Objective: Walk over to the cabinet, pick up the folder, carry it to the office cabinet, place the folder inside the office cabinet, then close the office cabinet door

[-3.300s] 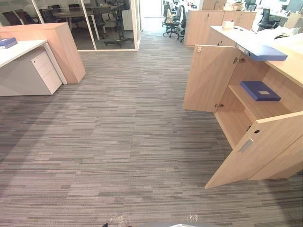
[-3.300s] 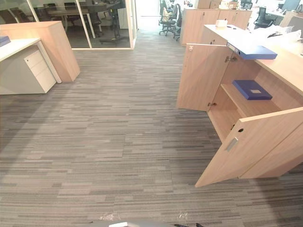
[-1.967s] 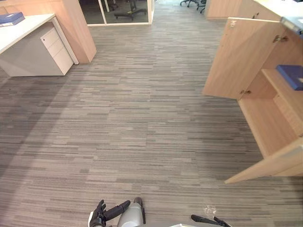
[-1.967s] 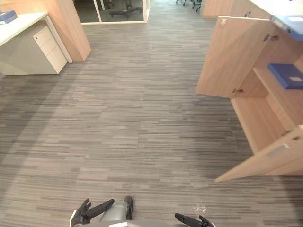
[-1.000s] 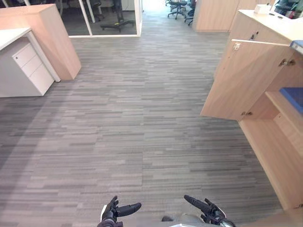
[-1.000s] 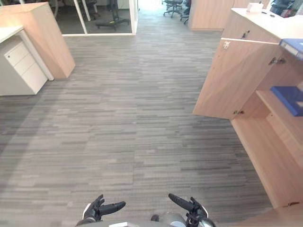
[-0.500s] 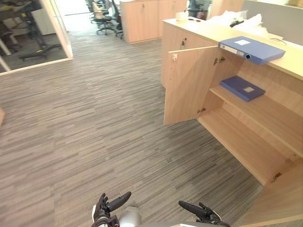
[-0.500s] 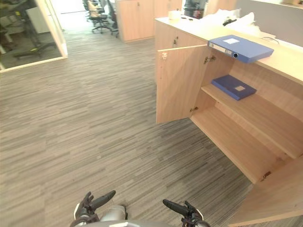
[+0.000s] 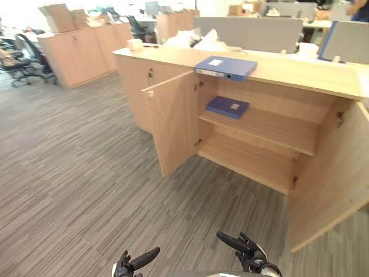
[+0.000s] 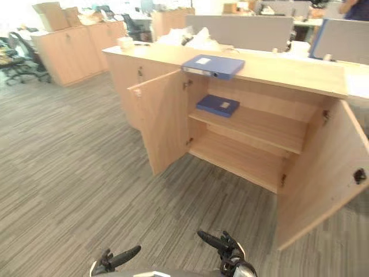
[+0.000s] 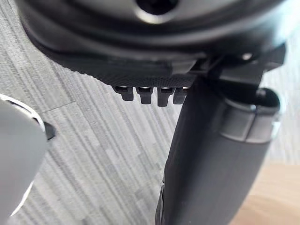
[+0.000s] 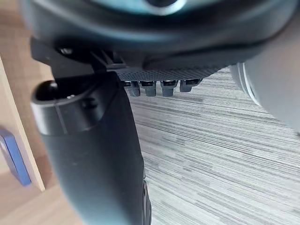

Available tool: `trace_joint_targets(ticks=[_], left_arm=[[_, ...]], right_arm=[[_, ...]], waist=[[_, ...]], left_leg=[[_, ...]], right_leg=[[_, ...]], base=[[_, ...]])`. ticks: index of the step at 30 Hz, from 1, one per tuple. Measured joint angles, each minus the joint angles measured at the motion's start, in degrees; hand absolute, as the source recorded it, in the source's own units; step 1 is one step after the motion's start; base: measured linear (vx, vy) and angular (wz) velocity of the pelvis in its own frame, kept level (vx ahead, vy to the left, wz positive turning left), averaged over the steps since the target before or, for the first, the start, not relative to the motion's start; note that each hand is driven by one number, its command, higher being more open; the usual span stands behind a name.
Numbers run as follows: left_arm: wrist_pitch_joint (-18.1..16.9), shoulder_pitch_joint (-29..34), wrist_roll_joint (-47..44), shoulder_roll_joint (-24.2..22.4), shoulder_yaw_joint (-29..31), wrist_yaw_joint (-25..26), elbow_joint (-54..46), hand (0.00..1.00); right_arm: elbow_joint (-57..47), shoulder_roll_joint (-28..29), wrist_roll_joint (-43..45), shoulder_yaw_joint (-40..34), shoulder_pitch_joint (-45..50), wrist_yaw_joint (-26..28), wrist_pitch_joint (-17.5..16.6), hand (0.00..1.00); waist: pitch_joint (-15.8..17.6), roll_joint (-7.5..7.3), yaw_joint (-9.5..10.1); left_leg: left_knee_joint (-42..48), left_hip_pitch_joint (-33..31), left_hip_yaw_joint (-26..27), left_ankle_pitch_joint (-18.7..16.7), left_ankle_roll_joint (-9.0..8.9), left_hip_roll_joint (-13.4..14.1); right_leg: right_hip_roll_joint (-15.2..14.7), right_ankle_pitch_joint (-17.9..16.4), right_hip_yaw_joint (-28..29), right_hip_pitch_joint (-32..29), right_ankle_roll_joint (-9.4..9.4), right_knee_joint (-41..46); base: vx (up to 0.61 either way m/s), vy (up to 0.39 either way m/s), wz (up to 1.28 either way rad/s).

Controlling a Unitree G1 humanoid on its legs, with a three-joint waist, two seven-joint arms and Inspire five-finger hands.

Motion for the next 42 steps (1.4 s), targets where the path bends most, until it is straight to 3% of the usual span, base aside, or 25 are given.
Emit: trace_joint_targets(ticks=[2, 3, 5, 7, 9, 10, 12, 14, 15, 16, 18, 19, 21, 23, 26, 27, 29, 31, 34, 36, 37, 38, 39, 41, 42], left_arm=[[0.14, -0.19, 0.68, 0.63, 0.02, -0.28, 0.30, 1.00], [0.24, -0.61, 1.49, 1.16, -0.13, -0.51, 0.66, 1.00], [0.38, -0.47, 1.69, -0.49, 0.00, -0.39, 0.09, 1.00], [0.44, 0.16, 1.74, -1.12, 0.37, -0.37, -2.48, 1.00], [0.50, 1.23, 0.92, -2.10, 2.39, -0.26, -5.34, 1.00], [0.48, 1.66, 0.70, -2.07, 2.37, -0.28, -5.91, 1.00], [0.34, 2.22, 0.15, -1.96, 2.38, -0.25, -7.24, 1.00], [0.05, 2.05, -0.28, -2.02, 2.83, -0.35, -8.13, 1.00], [-0.11, 1.48, -0.26, -2.07, 3.75, -0.35, -8.08, 1.00], [-0.11, 1.31, -0.25, -1.99, 3.97, -0.35, -8.01, 1.00], [-0.14, 0.97, -0.24, -1.90, 3.89, -0.29, -7.91, 1.00], [-0.27, 1.41, -0.59, -2.49, 3.67, -0.26, -7.77, 1.00], [-0.46, -0.46, -0.72, -0.64, 3.32, -0.16, -6.56, 1.00], [-0.72, -1.17, -0.16, 0.33, 1.77, -0.21, -5.32, 1.00], [-0.71, -0.76, -0.10, 0.26, -0.13, 0.00, -4.37, 1.00], [-0.72, 0.44, -0.11, -0.08, -1.11, 0.03, -4.37, 1.00], [-0.73, 0.91, -0.12, -0.45, -1.73, 0.19, -4.41, 1.00], [-0.82, 1.57, -0.06, 0.14, -3.18, 0.13, -4.41, 1.00], [-0.87, 1.65, 0.97, 0.21, -3.53, -0.06, -4.35, 1.00], [-0.80, 1.25, 1.52, 2.32, -5.39, -0.56, -3.08, 1.00], [-0.28, 1.05, 1.65, 2.14, -5.89, -0.65, -2.28, 1.00], [-0.30, 0.99, 1.43, 2.21, -6.50, -0.87, -2.94, 1.00], [-0.74, 1.24, 1.45, 1.52, -6.57, -0.40, -3.25, 1.00], [-0.78, 0.79, 1.71, 1.32, -6.61, -0.30, -3.02, 1.00], [-0.68, 0.73, 1.72, 1.28, -6.14, -0.32, -2.67, 1.00]], right_arm=[[0.17, 0.31, -0.03, -0.52, 0.03, 0.01, -0.10, 1.00], [0.94, 0.40, 0.19, -2.50, 0.46, 0.04, -0.17, 1.00], [1.73, -1.08, 0.02, -3.31, 2.10, -0.99, 0.86, 1.00], [2.92, -2.30, 0.47, -3.12, 2.57, -1.50, 2.39, 1.00], [3.55, -3.43, 1.60, -2.85, 2.71, -2.43, 3.43, 1.00], [3.65, -3.51, 2.33, -2.16, 2.90, -2.77, 3.59, 1.00], [3.67, -3.97, 2.17, 1.71, 3.26, -2.89, 3.59, 1.00], [4.35, -3.74, 2.16, 3.45, 2.31, -2.88, 4.08, 1.00], [5.10, -3.17, 2.14, 3.49, 1.12, -2.93, 4.19, 1.00], [5.16, -2.82, 2.15, 3.50, 0.79, -2.93, 4.20, 1.00], [5.13, -2.79, 2.12, 4.66, 0.80, -2.88, 4.25, 1.00], [4.88, -3.51, 2.10, 4.78, 1.30, -2.82, 4.23, 1.00], [5.15, -1.33, 2.07, 4.39, 1.15, -3.42, 4.01, 1.00], [5.07, 0.25, 2.05, 4.57, 0.33, -3.16, 4.01, 1.00], [3.77, 0.76, 1.73, 4.61, -0.29, -2.48, 4.04, 1.00], [2.12, 0.77, -0.31, 4.59, -0.11, -2.41, 4.05, 1.00], [1.26, 0.52, -0.79, 4.56, 0.44, -2.29, 3.97, 1.00], [0.90, 0.76, -2.24, 4.57, 0.62, -2.13, 3.85, 1.00], [1.42, 0.72, -2.45, 4.46, 1.02, -1.87, 3.08, 1.00], [2.44, 0.87, -2.38, 3.09, 0.74, -1.56, 2.63, 1.00], [3.15, -0.31, -2.46, 1.91, 0.58, -1.90, 2.89, 1.00], [3.40, -1.72, -2.45, 0.48, 1.68, -2.56, 2.95, 1.00], [3.84, -2.92, -2.45, 0.39, 2.82, -2.71, 3.00, 1.00], [4.10, -3.39, -1.05, -0.65, 3.26, -2.84, 3.63, 1.00], [3.90, -3.51, -1.30, 0.81, 3.01, -2.94, 3.64, 1.00]], waist=[[0.08, -0.77, -0.02], [0.46, -1.86, -0.75], [-0.30, 0.03, -0.99], [-0.15, 1.32, -1.01], [0.54, 1.96, -0.44], [0.73, 1.64, -0.41], [0.93, 0.53, 0.05], [1.05, 0.39, 1.30], [1.53, -0.04, 2.03], [1.88, -0.39, 2.30], [2.07, -0.61, 2.51], [1.45, 0.77, 2.88], [-0.01, -2.21, 2.88], [-0.64, -3.08, 3.38], [-0.62, -2.64, 3.85], [-0.92, -2.02, 4.00], [-1.24, -1.21, 3.96], [-1.46, -1.50, 3.89], [-2.37, -1.52, 3.01], [-1.97, -3.14, 2.64], [-1.97, -2.24, 2.31], [-1.97, -2.84, 2.23], [-1.55, -2.20, 1.99], [-0.48, -1.22, 0.98], [-0.21, -1.20, 0.91]], left_leg=[[0.07, 1.01, -0.40, -1.01, -1.74, 0.94], [1.21, 2.41, -2.63, -1.91, -3.22, 1.05], [5.34, 2.41, -6.00, -3.01, -3.41, 4.08], [21.31, -4.97, -8.16, -4.13, -6.79, 7.48], [48.75, -14.87, -11.37, -2.63, -13.49, 9.63], [53.30, -16.06, -11.05, -2.63, -13.50, 9.56], [58.69, -19.35, -7.72, -3.20, -10.63, 9.44], [55.47, -22.41, -6.04, -5.04, -7.00, 9.04], [50.33, -24.62, -6.11, -6.46, -4.51, 7.49], [46.55, -25.37, -6.40, -6.74, -3.71, 6.42], [30.36, -26.37, -9.46, -3.46, -1.20, 3.43], [21.37, -26.40, -13.76, 6.17, -2.52, 2.52], [21.35, -25.37, -14.11, 4.28, -1.38, -0.47], [19.90, -23.97, -13.42, 4.22, -1.28, -1.94], [15.05, -17.34, -10.27, 4.02, -0.31, -3.77], [10.88, -13.07, -8.55, 4.12, 0.31, -4.63], [6.88, -8.74, -7.31, 4.31, 1.12, -4.93], [4.20, -5.54, -6.15, 4.31, 1.14, -5.73], [2.14, -2.98, -6.97, 4.22, 0.70, -3.73], [3.25, -4.14, -8.32, 2.05, -2.52, -3.36], [3.73, -4.16, -9.52, 1.61, -1.90, -3.16], [5.18, -3.70, -11.00, 1.55, -0.93, -6.13], [3.86, -1.68, -10.94, 1.80, 1.44, -6.77], [1.32, 0.75, -11.61, 1.13, 0.74, -3.23], [1.27, 1.34, -11.26, 0.59, -0.22, -1.17]], right_leg=[[1.68, 0.54, -0.24, 0.04, -0.05, -6.50], [1.44, 1.95, -1.82, 1.96, -1.88, -8.60], [3.69, 0.17, -5.28, 6.17, -2.53, -11.11], [7.06, -0.17, -6.40, 8.96, -3.65, -14.79], [11.17, 0.75, -5.66, 14.92, -5.26, -20.90], [11.72, 0.80, -5.33, 17.04, -5.34, -22.44], [12.77, 0.83, -2.54, 23.48, -5.38, -27.74], [12.73, 1.17, 1.35, 26.14, -4.77, -30.41], [11.50, 1.29, 3.47, 27.17, -3.55, -31.23], [10.63, 1.28, 4.15, 27.69, -2.73, -31.23], [8.75, 1.20, 4.96, 29.37, 0.15, -30.72], [9.18, 0.83, 5.56, 30.22, 1.66, -29.83], [5.73, 2.82, 6.06, 28.73, 2.90, -26.51], [3.78, 5.59, 6.61, 28.02, 2.38, -26.82], [0.23, 8.63, 8.51, 25.96, 2.07, -18.00], [-1.47, 11.98, 8.87, 21.15, -0.23, -6.90], [-4.13, 13.80, 8.54, 16.02, -2.29, 3.87], [-8.12, 10.21, 5.71, 11.82, -3.59, 7.43], [-7.29, 2.68, 1.88, 10.19, 1.78, 2.49], [-4.46, -4.04, -0.91, 15.28, 4.85, -17.14], [-3.71, -2.33, -2.45, 16.20, 5.08, -18.07], [-3.59, -1.60, -3.04, 17.68, 5.46, -19.05], [-2.70, -1.35, -3.11, 16.86, 5.42, -13.96], [-1.36, -2.57, -1.61, 10.88, 1.96, -3.59], [0.83, -4.35, -1.68, 9.49, -0.27, -9.46]], base=[[0.25, -0.292, 0.13], [0.22, -0.250, 0.53], [0.39, -0.342, 0.67], [0.44, -0.352, 0.16], [0.39, -0.200, -0.41], [0.45, -0.126, -0.48], [0.46, -0.079, -0.54], [0.44, 0.034, -0.93], [0.45, 0.096, -1.05], [0.44, 0.148, -0.84], [0.40, 0.192, -0.52], [0.51, 0.257, -0.35], [0.56, 0.221, -0.03], [0.46, 0.191, -0.08], [0.33, 0.172, -0.48], [0.19, 0.127, -0.49], [0.23, 0.097, -0.38], [0.19, 0.020, -0.26], [0.14, -0.152, -0.05], [0.10, -0.240, 0.00], [0.15, -0.173, 0.23], [0.23, -0.088, 0.28], [0.23, -0.045, 0.42], [0.11, -0.080, 0.30], [-0.01, -0.130, 0.04]])
